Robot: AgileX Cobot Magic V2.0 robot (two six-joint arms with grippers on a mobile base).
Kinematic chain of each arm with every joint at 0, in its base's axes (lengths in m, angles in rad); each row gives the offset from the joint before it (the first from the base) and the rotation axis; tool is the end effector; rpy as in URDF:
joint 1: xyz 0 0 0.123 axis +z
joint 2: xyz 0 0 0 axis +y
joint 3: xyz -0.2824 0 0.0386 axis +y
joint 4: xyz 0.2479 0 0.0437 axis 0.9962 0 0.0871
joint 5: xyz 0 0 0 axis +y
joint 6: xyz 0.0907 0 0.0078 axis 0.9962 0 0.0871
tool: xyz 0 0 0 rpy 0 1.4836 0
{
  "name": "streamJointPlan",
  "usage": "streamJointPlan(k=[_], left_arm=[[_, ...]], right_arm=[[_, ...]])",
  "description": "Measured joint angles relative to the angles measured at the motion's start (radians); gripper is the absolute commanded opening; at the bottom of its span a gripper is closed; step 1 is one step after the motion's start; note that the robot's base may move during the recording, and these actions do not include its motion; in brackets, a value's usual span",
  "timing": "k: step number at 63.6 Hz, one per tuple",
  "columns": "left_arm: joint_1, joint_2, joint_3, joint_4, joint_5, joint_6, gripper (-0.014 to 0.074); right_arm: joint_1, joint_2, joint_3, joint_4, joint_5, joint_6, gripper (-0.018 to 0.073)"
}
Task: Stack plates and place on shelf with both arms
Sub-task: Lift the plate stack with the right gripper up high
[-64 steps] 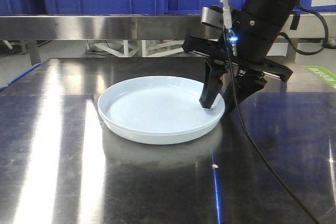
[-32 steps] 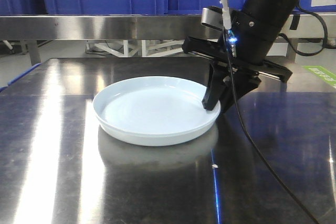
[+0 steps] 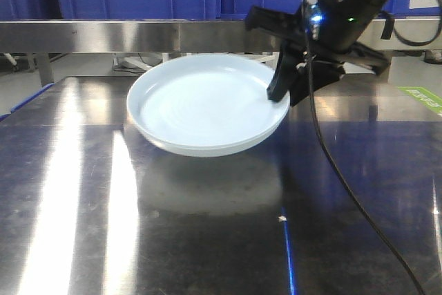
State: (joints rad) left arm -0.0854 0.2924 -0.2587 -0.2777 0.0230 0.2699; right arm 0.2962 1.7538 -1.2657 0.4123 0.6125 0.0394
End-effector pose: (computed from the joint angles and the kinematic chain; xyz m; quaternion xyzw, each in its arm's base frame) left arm 0.0806 -0.0075 0.2794 0.0293 0.6953 -0.0356 0.7172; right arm 0.3559 0.1306 0.2427 0.0071 0.9498 0.2020 0.2389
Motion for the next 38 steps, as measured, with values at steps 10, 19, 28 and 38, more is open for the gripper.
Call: streamJointPlan(k=[10,19,28,38], left_arm=[[0.000,0.000,0.000,0.000,0.000,0.000,0.0080],[0.000,0.000,0.000,0.000,0.000,0.000,0.0080],[0.000,0.000,0.000,0.000,0.000,0.000,0.0080],[0.000,0.000,0.000,0.000,0.000,0.000,0.0080]], right_arm=[[-0.018,-0.122,0.157,-0.010,-0.178,-0.008,0.0049],[-0.024,-0.234,0.308,-0.043,-0.372,-0.039,0.0049],[-0.038,-0.341,0.443,-0.096,-0.528,-0.049,0.0049],[-0.046,-0.453,0.562,-0.183,-0.612,-0.051,0.0049]])
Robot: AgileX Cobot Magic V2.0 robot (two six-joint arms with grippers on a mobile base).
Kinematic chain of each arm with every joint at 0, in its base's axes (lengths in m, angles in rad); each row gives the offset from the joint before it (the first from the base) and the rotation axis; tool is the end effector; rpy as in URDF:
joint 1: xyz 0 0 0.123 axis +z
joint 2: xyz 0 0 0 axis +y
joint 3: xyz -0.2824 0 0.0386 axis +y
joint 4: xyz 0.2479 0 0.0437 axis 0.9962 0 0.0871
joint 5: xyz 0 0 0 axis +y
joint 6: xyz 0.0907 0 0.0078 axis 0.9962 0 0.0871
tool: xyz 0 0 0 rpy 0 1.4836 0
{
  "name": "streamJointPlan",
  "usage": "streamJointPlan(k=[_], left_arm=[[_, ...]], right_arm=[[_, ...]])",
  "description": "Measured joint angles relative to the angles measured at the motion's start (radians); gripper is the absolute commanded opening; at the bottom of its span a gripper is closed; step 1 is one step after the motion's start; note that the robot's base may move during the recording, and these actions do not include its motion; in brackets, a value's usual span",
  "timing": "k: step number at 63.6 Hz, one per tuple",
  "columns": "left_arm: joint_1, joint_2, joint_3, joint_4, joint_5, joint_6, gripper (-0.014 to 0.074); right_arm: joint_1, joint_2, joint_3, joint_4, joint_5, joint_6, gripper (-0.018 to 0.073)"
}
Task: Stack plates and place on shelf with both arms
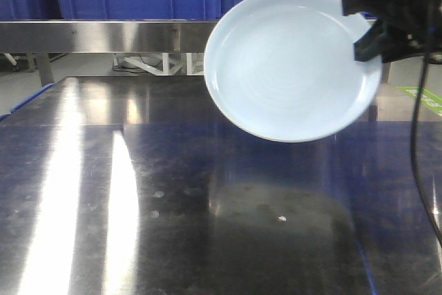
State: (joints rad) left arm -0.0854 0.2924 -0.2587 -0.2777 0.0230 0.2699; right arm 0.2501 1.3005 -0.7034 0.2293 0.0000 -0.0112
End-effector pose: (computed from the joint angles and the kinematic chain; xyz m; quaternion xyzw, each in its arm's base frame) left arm 0.0806 -0.0075 0.2794 0.0293 0.6953 -0.0356 0.7172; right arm 0.2623 0.0670 0.2577 -0.0138 0.8625 0.1174 0.4921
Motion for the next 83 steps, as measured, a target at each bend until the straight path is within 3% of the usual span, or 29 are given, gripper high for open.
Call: streamJointPlan(k=[14,48,83], left_arm=[[0.000,0.000,0.000,0.000,0.000,0.000,0.0080],[0.000,0.000,0.000,0.000,0.000,0.000,0.0080],[0.000,0.000,0.000,0.000,0.000,0.000,0.0080]], right_arm=[[0.000,-0.174,0.117,-0.084,-0.045,0.000,0.0049],[0.000,-0.600,0.376,-0.093,-0.053,0.000,0.0049],[0.000,-0.847,0.411,-0.093,-0.059,0.000,0.0049]])
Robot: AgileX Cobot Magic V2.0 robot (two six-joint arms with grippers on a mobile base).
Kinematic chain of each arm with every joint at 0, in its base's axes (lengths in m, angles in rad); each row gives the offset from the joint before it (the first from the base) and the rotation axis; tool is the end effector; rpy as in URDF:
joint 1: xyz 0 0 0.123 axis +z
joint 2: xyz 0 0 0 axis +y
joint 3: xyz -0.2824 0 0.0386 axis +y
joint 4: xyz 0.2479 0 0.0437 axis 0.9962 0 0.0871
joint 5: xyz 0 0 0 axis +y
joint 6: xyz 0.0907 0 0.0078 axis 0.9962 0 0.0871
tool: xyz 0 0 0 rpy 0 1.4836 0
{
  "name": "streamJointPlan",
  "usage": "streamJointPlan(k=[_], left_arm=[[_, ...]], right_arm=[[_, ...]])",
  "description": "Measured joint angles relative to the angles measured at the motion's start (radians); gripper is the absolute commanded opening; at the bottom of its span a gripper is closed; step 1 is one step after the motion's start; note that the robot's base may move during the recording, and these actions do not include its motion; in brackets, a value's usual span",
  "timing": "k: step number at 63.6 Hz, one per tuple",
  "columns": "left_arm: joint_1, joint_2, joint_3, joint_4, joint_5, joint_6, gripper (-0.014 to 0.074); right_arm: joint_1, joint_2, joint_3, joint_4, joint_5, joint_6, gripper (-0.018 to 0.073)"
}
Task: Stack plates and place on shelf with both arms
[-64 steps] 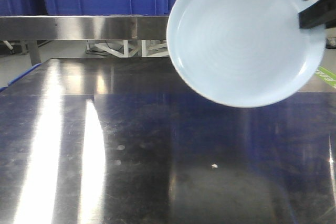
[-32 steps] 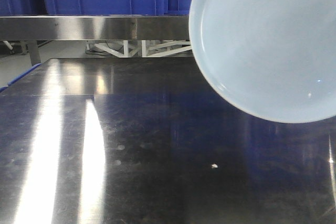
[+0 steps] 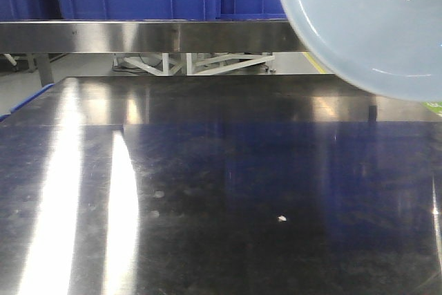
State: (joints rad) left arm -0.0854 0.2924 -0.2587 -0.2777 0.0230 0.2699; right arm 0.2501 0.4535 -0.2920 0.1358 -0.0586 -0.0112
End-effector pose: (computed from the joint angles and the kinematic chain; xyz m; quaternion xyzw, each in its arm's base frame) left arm 0.0806 -0.0075 0.2794 0.0293 0.6953 -0.0356 0.7172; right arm 0.1027 0.0255 0.2831 -0.0420 0.7116 0.1278 0.6896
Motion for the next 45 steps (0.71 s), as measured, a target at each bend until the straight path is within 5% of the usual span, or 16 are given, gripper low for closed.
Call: streamJointPlan(k=[45], left_arm=[[0.000,0.000,0.000,0.000,0.000,0.000,0.0080]], right_arm=[[0.000,0.000,0.000,0.000,-0.003,0.000,0.0049]])
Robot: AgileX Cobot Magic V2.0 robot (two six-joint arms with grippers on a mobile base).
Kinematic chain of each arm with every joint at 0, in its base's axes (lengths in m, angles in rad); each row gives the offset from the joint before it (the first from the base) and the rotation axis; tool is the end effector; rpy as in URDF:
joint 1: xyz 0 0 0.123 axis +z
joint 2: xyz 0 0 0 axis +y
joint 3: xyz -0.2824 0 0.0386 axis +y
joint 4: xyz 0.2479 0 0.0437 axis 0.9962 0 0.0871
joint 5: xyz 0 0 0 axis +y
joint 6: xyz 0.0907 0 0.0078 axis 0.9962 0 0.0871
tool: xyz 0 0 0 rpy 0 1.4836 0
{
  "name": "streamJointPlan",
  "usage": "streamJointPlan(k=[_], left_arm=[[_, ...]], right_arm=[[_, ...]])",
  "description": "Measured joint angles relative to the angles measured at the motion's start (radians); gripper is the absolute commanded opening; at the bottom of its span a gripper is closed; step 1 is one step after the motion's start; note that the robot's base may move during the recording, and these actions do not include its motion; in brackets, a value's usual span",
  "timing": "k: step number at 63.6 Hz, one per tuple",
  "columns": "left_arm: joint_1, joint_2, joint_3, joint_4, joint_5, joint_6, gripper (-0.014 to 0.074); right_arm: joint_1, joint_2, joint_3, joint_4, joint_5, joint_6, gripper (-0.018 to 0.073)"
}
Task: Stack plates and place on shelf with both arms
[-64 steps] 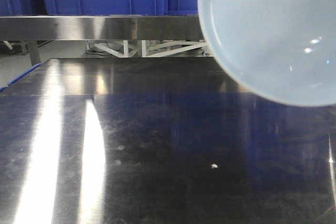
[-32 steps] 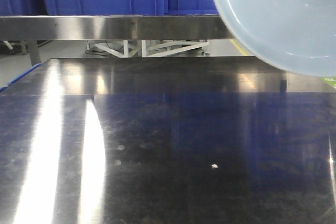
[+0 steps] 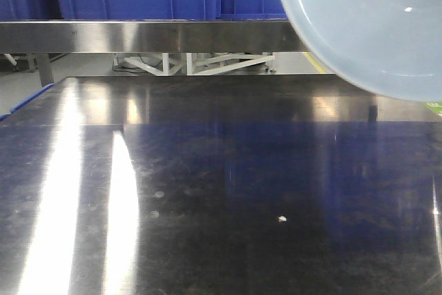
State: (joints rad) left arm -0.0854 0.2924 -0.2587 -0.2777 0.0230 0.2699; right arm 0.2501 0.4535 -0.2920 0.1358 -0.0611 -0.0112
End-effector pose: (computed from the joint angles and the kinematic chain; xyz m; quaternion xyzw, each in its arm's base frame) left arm 0.0806 -0.0075 0.2794 0.0293 0.6953 -0.0356 0.7172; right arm 0.1027 0.0255 0.2833 -0.0418 0.7107 0.1278 0.6905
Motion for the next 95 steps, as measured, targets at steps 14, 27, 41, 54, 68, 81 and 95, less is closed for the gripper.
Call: streamJointPlan(k=[14,27,41,54,68,81,95], left_arm=[[0.000,0.000,0.000,0.000,0.000,0.000,0.0080],[0.000,0.000,0.000,0.000,0.000,0.000,0.0080],[0.000,0.000,0.000,0.000,0.000,0.000,0.0080],[0.000,0.000,0.000,0.000,0.000,0.000,0.0080],[0.000,0.000,0.000,0.000,0.000,0.000,0.0080],[0.000,0.000,0.000,0.000,0.000,0.000,0.0080],[0.000,0.000,0.000,0.000,0.000,0.000,0.0080]], right_arm=[[0.000,0.000,0.000,0.000,0.000,0.000,0.0049],[0.000,0.000,0.000,0.000,0.000,0.000,0.0049],[0.000,0.000,0.000,0.000,0.000,0.000,0.0049],[0.000,0.000,0.000,0.000,-0.002,0.000,0.0049],[0.000,0.000,0.000,0.000,-0.002,0.000,0.0049],[0.000,0.000,0.000,0.000,-0.002,0.000,0.0049],[0.000,0.000,0.000,0.000,-0.002,0.000,0.0049]])
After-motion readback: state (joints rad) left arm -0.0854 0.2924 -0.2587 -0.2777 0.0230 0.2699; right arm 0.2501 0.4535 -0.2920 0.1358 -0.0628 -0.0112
